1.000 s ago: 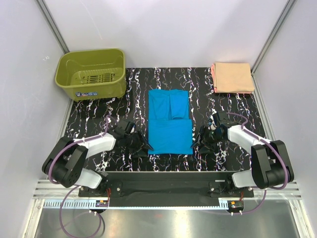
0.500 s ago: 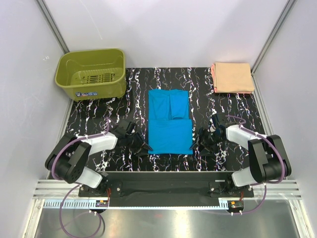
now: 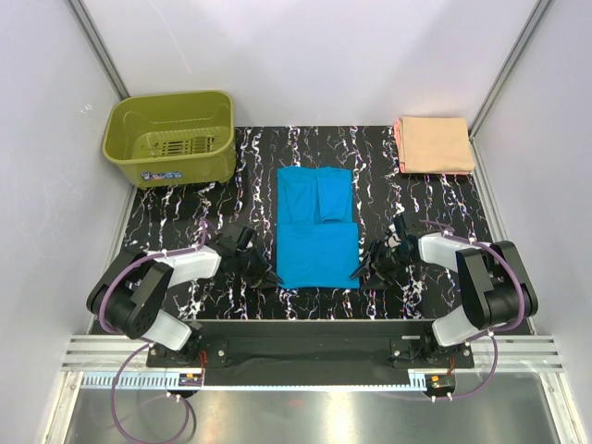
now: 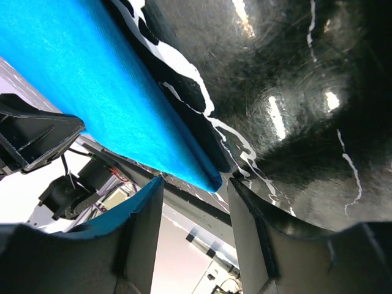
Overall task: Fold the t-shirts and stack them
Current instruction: Fold the tshirt
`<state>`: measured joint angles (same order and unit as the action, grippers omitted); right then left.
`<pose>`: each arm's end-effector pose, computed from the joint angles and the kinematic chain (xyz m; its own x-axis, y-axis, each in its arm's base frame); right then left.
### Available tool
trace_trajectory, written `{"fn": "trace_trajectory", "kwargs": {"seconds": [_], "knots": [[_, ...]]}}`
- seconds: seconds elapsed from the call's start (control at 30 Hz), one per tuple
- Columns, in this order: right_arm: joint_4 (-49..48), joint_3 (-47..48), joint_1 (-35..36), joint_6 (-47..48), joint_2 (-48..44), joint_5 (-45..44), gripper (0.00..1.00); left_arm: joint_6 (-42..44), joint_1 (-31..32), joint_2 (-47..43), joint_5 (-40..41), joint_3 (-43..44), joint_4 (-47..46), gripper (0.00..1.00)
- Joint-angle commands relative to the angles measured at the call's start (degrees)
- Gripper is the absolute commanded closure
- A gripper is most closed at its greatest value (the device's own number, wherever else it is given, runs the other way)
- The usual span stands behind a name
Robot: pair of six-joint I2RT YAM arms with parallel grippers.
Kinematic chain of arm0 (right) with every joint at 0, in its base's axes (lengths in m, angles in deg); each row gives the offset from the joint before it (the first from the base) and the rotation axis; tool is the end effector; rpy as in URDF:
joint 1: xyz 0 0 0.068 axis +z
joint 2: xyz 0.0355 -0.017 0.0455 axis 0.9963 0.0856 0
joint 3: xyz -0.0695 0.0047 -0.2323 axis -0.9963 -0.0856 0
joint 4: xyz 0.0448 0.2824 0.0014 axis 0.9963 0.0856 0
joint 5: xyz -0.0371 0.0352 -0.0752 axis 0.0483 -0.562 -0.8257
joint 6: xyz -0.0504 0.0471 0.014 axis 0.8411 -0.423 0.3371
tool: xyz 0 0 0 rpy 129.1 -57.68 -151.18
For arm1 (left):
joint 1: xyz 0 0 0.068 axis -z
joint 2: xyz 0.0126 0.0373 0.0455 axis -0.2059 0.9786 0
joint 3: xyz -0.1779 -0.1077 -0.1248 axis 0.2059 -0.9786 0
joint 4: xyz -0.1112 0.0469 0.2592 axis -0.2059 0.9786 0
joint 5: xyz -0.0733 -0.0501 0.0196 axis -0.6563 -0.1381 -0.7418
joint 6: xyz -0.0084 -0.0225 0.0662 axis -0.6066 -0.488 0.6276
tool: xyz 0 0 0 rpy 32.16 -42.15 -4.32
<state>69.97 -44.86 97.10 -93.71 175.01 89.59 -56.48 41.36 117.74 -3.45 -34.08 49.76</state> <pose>0.2401 0.0858 0.0503 -0.9336 0.3184 0.1644 0.3505 0.7164 0.6033 0.2207 -0.1518 0.0501 -0.8438 -0.5036 0.1854 -0.5149 0.6625 -0.5440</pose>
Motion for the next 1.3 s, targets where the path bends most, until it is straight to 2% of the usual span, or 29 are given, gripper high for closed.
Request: {"fn": "trace_trajectory", "kwargs": {"seconds": [0.0, 0.2, 0.27, 0.37, 0.47, 0.5, 0.53, 0.57, 0.77, 0.93, 1.0, 1.03, 1.17, 1.27], "knots": [[-1.85, -2.37, -0.06, 0.71, 2.01, -7.02, 0.46, 2.37, 0.23, 2.18, 6.61, -0.7, 3.3, 0.85], [-4.13, -2.9, -0.06, 0.53, 5.34, -7.64, 0.48, 2.54, 0.23, 3.14, 5.99, -0.7, 2.68, 0.85], [-5.18, -2.99, -0.06, 0.18, 5.88, -8.08, 0.55, 2.54, 0.23, 3.23, 5.99, -0.61, 2.59, 0.85], [-6.5, -2.99, -0.06, -0.09, 6.5, -8.87, 0.59, 2.98, 0.23, 3.14, 5.99, -0.35, 2.59, 0.86], [-6.94, -2.38, -0.06, 0.18, 6.67, -9.4, 0.81, 4.12, 0.23, 2.88, 6.25, -0.08, 3.55, 0.92], [-6.68, -2.11, -0.06, 0.61, 6.32, -9.49, 0.98, 4.3, 0.23, 2.79, 6.26, -0.08, 3.73, 0.94], [-5.9, -1.94, -0.06, 0.79, 5.97, -9.57, 1.0, 4.56, 0.23, 2.44, 6.34, -0.26, 4.0, 0.97], [-5.45, -1.67, 0.03, 1.06, 4.84, -9.57, 1.0, 5.09, 0.23, 2.09, 6.43, -0.52, 4.61, 1.0], [0.6, -1.24, 1.96, 3.34, -1.22, -9.66, 1.0, 7.46, 2.07, -2.56, 8.62, -0.44, 8.65, 1.0], [7.54, -2.55, 6.61, 3.43, -8.7, -11.33, 1.0, 8.17, 8.4, -7.74, 12.66, 1.94, 15.06, 1.0], [9.22, -3.95, 8.02, 1.94, -12.56, -11.33, 1.0, 7.21, 11.11, -9.5, 13.28, 1.06, 15.69, 1.0], [9.4, -4.57, 11.07, 0.89, -14.06, -11.51, 1.0, 6.77, 12.09, -11.25, 13.37, 0.54, 15.86, 1.0], [11.86, -7.03, 15.92, -7.18, -22.39, -11.33, 1.0, 3.43, 19.11, -15.22, 13.55, -1.31, 17.18, 1.0], [14.76, -9.14, 18.74, -10.79, -28.54, -10.81, 1.0, 2.38, 21.76, -19.08, 15.3, -1.66, 20.51, 1.0]]}}
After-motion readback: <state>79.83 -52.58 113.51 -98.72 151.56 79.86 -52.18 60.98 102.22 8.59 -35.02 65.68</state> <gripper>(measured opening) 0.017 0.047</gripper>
